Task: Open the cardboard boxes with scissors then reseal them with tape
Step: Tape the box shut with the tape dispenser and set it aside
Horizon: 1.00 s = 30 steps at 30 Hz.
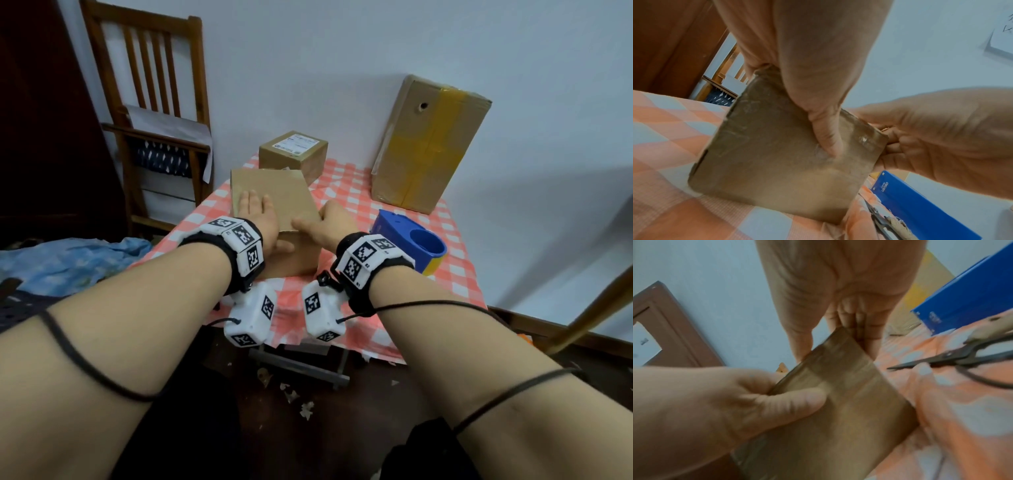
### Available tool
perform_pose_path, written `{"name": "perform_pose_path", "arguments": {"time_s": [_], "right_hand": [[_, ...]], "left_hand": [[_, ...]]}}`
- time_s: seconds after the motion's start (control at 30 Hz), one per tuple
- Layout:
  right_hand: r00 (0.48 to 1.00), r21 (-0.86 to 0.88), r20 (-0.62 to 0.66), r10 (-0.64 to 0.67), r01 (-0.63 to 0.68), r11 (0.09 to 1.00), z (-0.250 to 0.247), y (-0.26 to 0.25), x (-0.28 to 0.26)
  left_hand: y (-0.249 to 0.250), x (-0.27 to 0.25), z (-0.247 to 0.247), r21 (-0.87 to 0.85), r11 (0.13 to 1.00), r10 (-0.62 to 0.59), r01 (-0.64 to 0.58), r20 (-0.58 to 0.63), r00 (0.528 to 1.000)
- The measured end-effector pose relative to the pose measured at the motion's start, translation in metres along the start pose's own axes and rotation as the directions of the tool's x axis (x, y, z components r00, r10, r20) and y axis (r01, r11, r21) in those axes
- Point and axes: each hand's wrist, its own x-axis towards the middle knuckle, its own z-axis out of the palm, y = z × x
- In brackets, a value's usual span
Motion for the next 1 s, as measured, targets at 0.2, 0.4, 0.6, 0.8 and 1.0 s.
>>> {"name": "perform_pose_path", "arguments": {"time_s": [0.2,0.4,0.6,0.8,1.0], "right_hand": [[0.999,-0.038,0.026,-0.022,0.023,0.999,-0.002,0.001,-0.004],[0.999,0.083,-0.029,-0.042,0.044,0.996,-0.006,0.009,-0.003],[0.996,0.136,-0.004,0.088,-0.086,0.987,0.010,-0.004,0.003],[0.992,-0.158,-0.114,-0.060,0.042,0.987,0.001,0.004,0.010],[0.985,0.218,-0.118,0.126,-0.098,0.971,0.002,0.017,0.011]], "left_hand": [[-0.001,0.000,0.000,0.004,1.000,0.000,0.000,-0.003,1.000],[0.000,0.000,0.002,-0.003,1.000,0.013,-0.013,-0.004,1.000],[0.000,0.001,0.001,-0.005,1.000,0.009,-0.009,-0.011,1.000],[-0.003,0.001,0.003,-0.019,1.000,0.021,-0.021,-0.018,1.000],[-0.006,-0.006,-0.003,-0.292,0.957,-0.036,0.006,-0.098,0.995]]}}
